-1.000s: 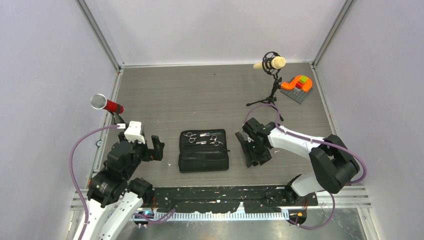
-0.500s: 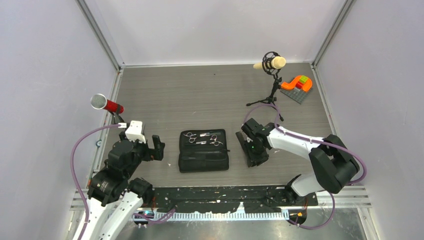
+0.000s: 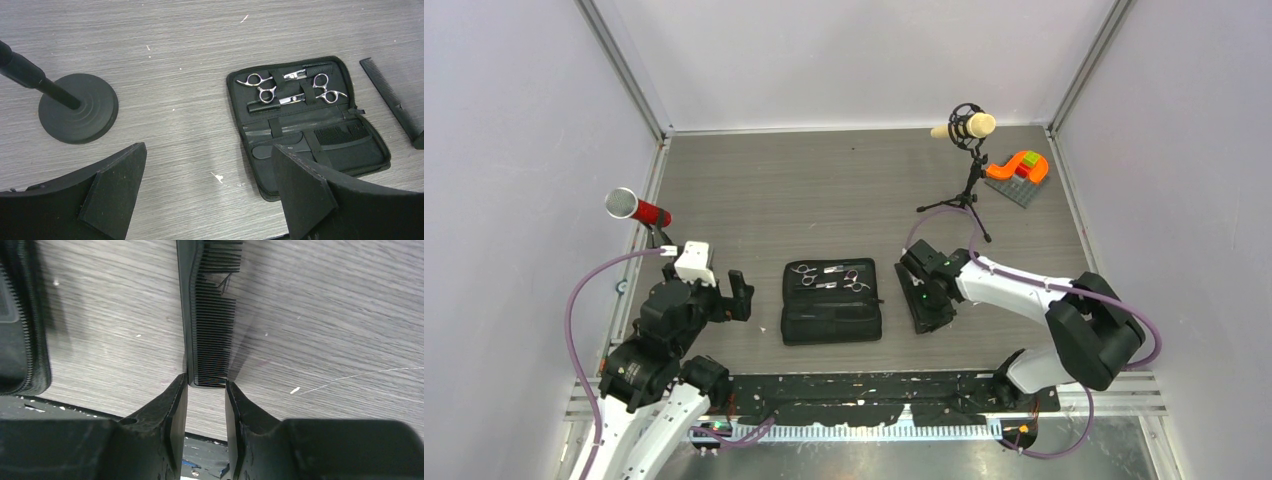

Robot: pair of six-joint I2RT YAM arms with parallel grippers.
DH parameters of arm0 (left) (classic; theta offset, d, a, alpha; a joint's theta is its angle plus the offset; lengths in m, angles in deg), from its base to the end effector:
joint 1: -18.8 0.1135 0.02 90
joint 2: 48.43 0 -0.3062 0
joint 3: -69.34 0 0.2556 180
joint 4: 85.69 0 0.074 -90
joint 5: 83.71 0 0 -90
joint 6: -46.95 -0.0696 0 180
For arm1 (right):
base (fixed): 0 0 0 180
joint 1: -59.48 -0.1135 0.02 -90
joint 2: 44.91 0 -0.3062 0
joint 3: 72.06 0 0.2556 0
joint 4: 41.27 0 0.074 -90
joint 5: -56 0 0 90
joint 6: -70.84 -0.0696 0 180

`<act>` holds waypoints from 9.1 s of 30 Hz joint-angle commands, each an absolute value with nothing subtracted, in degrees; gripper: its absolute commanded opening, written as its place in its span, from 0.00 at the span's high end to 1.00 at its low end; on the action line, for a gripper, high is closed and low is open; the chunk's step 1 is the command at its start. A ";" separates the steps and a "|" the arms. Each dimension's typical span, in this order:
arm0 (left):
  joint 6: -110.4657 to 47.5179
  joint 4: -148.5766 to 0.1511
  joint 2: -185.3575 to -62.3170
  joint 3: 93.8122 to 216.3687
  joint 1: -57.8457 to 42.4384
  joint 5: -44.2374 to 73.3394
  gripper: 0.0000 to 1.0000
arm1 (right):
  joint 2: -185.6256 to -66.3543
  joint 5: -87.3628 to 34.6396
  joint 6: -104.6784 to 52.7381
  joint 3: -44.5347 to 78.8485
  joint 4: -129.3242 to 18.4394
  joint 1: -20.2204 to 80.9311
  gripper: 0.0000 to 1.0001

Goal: Sort the hair-cutting tools

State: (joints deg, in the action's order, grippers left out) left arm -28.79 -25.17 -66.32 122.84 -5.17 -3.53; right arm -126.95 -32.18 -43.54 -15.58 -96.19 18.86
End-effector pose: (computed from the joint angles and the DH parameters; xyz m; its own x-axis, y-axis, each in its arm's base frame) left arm 0.0649 -0.0159 0.2963 -0.4368 -0.0714 -0.8967 0.1562 0.9757 -0.1538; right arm 0.1746 0.1527 0.1649 -0.9521 -0.2731 -0.1377 -0.2873 0.9529 0.0968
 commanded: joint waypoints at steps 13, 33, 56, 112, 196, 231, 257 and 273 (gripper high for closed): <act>-14.09 -33.78 -70.71 120.50 -4.93 6.84 0.00 | -117.26 -29.99 -46.62 -10.66 -95.88 18.14 0.95; 1.36 -63.78 -99.73 120.60 -5.98 25.94 0.02 | -115.58 -27.24 -44.15 -8.33 -86.70 10.34 0.95; 8.13 -78.34 -130.85 132.84 -7.86 35.94 0.35 | -115.59 -28.59 -44.31 -5.66 -84.47 4.18 0.95; 35.58 -116.67 -83.98 91.45 -7.12 1.85 1.00 | -101.56 -24.27 -66.98 -39.57 -7.46 9.93 0.74; -6.87 -40.71 -106.89 112.65 -8.19 10.43 0.61 | -108.47 -5.65 -55.35 -37.38 -66.07 28.11 0.95; -3.47 -49.46 -104.92 108.01 -8.63 22.43 0.87 | -125.03 -12.78 -60.39 -22.62 -61.02 12.57 0.55; -4.44 -50.00 -105.61 109.78 -8.54 18.77 0.67 | -140.47 -23.40 -16.68 9.61 -80.43 20.21 0.30; -6.03 -42.54 -87.95 109.63 -8.37 12.43 0.00 | -159.86 -14.67 -9.18 25.18 -84.74 20.89 0.38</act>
